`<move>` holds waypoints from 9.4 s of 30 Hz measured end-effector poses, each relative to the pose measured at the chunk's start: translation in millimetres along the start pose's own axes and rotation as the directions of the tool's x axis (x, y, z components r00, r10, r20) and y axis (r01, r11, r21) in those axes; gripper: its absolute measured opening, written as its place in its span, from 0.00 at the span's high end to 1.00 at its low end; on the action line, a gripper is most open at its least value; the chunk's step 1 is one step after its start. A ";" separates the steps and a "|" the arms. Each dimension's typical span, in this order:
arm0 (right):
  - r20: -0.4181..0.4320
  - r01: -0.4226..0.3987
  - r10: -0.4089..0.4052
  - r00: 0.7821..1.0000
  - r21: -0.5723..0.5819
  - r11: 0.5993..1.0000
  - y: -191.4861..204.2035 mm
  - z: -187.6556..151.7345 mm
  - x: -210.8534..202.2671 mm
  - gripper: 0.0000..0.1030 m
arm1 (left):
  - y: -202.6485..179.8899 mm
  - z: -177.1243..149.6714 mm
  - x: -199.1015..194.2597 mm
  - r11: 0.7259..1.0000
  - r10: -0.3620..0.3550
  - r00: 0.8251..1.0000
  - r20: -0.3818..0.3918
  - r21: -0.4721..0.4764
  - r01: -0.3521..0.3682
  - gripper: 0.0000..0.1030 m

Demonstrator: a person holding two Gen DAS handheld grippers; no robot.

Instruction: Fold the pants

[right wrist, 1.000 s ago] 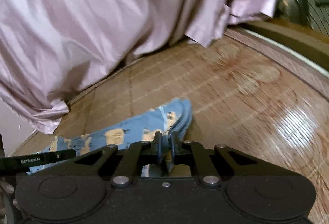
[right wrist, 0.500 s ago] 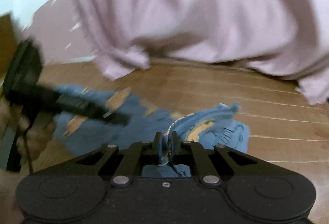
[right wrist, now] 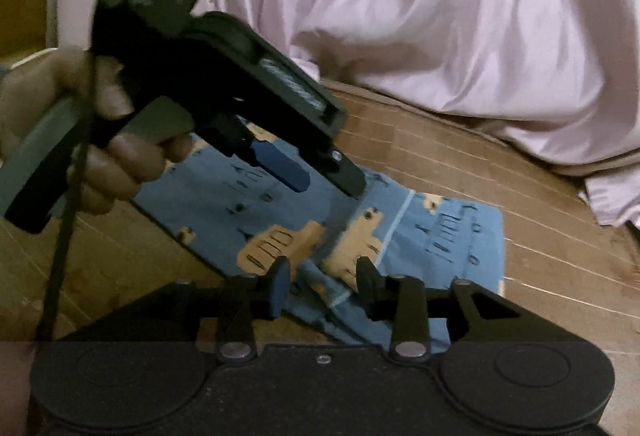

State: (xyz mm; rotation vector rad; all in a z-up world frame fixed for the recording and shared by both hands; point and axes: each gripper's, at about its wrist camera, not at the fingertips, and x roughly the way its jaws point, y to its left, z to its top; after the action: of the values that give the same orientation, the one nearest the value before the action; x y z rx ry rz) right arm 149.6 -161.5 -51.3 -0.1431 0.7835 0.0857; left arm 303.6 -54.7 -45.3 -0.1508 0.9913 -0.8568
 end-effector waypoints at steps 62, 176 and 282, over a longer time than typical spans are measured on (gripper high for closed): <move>0.058 0.029 -0.028 0.998 -0.020 0.999 -16.0 -5.9 -3.3 0.90 | 5.0 13.5 25.1 0.963 0.069 0.984 -0.164 -0.247 -0.109 0.63; -0.113 -0.050 0.045 0.993 -0.042 0.998 -126.9 43.9 88.4 0.98 | 35.9 -49.5 -72.7 0.884 0.466 0.878 0.106 -0.020 -0.467 0.50; 0.063 -0.099 0.099 0.993 -0.004 0.995 -74.4 32.5 23.0 0.35 | 12.8 -2.0 -129.6 0.898 0.436 0.822 0.366 -0.241 -0.369 0.87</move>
State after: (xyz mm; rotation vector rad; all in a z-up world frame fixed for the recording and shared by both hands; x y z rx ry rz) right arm 198.1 -229.3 -37.7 -0.1015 0.7275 0.1841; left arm 275.6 44.3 34.6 -0.2375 0.6526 -0.3276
